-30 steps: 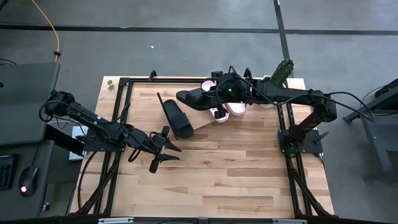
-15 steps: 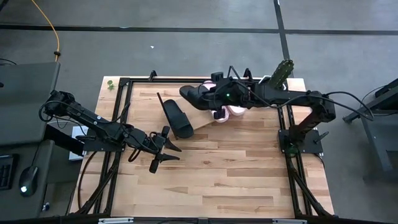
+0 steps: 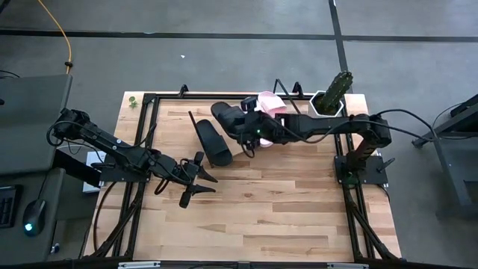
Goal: Pick and place slides into the shelf
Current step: Put the black slide on the shelf
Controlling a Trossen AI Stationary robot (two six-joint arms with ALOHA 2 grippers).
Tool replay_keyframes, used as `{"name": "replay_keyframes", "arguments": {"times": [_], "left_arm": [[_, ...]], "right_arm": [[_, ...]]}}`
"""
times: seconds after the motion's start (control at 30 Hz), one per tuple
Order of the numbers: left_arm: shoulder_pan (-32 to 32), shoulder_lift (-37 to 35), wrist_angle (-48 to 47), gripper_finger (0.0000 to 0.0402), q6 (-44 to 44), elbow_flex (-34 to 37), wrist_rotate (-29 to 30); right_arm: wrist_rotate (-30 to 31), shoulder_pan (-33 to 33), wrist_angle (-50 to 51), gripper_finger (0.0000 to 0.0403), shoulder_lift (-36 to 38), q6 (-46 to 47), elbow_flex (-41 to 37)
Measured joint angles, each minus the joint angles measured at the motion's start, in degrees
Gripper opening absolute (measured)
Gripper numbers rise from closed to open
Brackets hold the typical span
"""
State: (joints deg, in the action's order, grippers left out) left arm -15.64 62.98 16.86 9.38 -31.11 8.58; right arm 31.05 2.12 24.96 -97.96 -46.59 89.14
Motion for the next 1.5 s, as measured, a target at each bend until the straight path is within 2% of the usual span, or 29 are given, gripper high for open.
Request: {"name": "replay_keyframes", "arguments": {"times": [0.13,0.23,0.3,0.53,0.6,0.7,0.8,0.93,1.23,1.5], "left_arm": [[-0.13,0.00,-0.56,0.0134,0.40,0.00,-0.01],[-0.13,0.00,-0.87,0.0134,0.94,0.00,-0.11],[-0.13,0.00,-0.83,0.0134,0.92,0.00,-0.15],[-0.11,0.00,-0.78,0.0134,0.89,0.00,-0.13],[-0.09,0.00,-0.51,0.0134,0.05,0.00,-0.09],[-0.09,0.00,-0.32,0.0134,-0.04,0.00,0.04],[-0.09,0.00,-0.33,0.0134,-0.04,0.00,0.04],[-0.09,0.00,-0.36,0.0134,-0.06,0.00,0.04],[-0.09,0.00,-0.35,0.0134,-0.07,0.00,0.04],[-0.09,0.00,-0.38,0.0134,-0.08,0.00,0.05]], "right_arm": [[1.62,-0.70,-0.67,0.0000,-0.38,-0.10,-0.77],[5.04,-1.02,-4.39,0.0000,0.78,-1.46,-5.17],[4.80,-1.04,-7.73,0.0000,2.56,-1.27,-9.42],[6.55,-2.01,-26.43,0.0000,9.05,-6.35,-26.29],[6.91,-2.69,-33.03,0.0000,10.01,-7.76,-29.08],[8.37,-3.59,-37.22,0.0000,10.19,-8.88,-31.85],[9.94,-4.02,-39.21,0.0000,10.08,-8.34,-33.66],[15.30,-4.37,-39.74,0.0000,9.63,-6.90,-34.21],[22.44,-5.75,-45.71,0.0000,5.52,-9.08,-34.27],[23.99,-6.40,-51.67,0.0000,-0.37,-10.47,-34.27]]}}
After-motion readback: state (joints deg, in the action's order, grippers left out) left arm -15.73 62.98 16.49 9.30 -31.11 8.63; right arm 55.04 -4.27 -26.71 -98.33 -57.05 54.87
